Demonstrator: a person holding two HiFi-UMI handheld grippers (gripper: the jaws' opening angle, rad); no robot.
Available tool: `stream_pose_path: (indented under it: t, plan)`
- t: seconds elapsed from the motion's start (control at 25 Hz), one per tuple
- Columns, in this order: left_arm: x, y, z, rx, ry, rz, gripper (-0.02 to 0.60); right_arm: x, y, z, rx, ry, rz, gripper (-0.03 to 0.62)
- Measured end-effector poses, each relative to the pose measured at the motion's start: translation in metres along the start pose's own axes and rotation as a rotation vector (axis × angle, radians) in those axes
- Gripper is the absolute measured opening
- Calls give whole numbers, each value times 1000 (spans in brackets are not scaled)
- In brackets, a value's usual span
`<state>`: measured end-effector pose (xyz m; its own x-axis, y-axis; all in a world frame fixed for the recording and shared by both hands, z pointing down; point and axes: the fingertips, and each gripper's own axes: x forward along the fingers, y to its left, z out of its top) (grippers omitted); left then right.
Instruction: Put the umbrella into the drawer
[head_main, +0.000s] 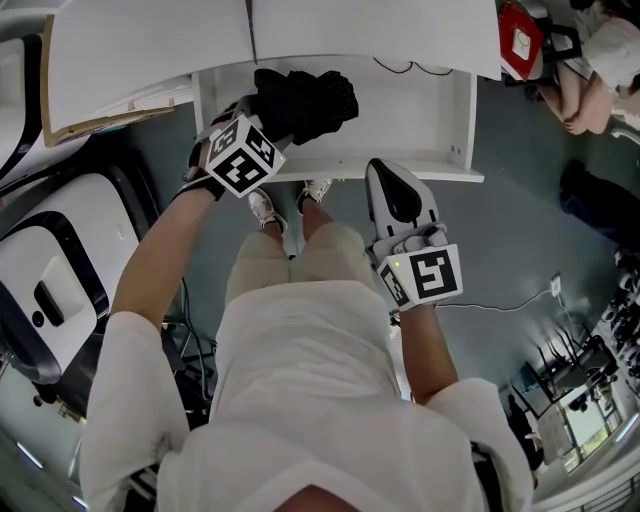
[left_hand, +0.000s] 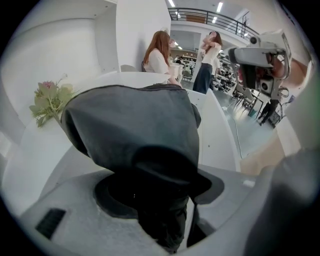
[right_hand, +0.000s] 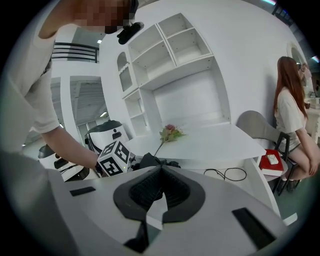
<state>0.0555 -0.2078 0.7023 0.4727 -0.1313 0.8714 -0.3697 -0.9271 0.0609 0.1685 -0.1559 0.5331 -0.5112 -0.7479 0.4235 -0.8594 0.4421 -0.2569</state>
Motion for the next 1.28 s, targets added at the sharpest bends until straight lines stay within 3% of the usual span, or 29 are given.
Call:
stream_pose_path:
  t: [1.28]
  plan:
    - [67, 24, -22, 119, 162, -29, 288, -2, -20, -28, 72, 14, -22, 2]
